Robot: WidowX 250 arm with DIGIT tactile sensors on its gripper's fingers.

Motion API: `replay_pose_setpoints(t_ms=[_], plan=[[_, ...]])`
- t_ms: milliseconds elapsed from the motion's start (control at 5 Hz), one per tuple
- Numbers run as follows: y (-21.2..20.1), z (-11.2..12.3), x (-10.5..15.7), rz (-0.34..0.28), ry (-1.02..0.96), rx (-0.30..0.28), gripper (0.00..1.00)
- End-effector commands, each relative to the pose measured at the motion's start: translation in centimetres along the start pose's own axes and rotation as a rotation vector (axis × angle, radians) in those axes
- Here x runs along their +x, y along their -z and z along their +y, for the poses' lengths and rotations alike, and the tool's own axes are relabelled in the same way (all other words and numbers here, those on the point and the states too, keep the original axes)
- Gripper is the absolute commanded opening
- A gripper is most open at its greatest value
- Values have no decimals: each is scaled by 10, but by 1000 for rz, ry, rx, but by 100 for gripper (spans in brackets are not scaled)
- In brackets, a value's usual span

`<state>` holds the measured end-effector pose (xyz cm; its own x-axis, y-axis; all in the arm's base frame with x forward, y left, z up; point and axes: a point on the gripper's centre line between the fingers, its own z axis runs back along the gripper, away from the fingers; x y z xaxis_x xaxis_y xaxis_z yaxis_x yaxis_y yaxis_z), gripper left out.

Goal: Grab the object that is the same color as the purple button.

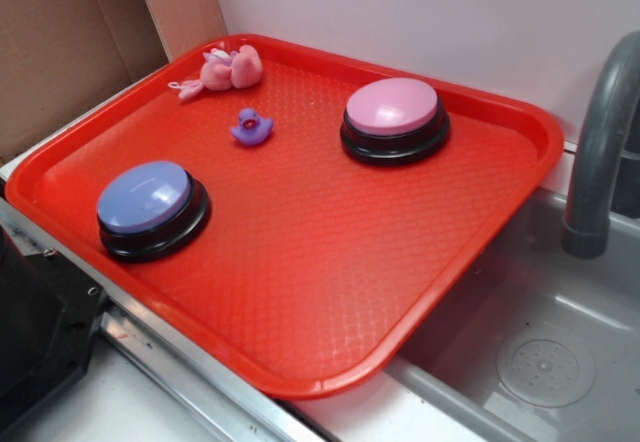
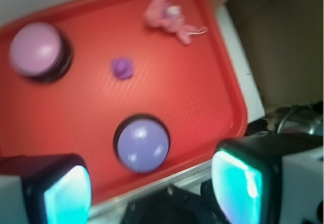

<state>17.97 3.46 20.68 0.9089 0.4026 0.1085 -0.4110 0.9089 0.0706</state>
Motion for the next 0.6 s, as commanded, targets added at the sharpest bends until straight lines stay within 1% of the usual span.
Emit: replay_pose_setpoints(t_ms=[0,200,400], plan=[[41,10,30,-8,-292,74,100],[65,9,37,-24,-350,114,100],[91,4,44,-73,-360,187,100]])
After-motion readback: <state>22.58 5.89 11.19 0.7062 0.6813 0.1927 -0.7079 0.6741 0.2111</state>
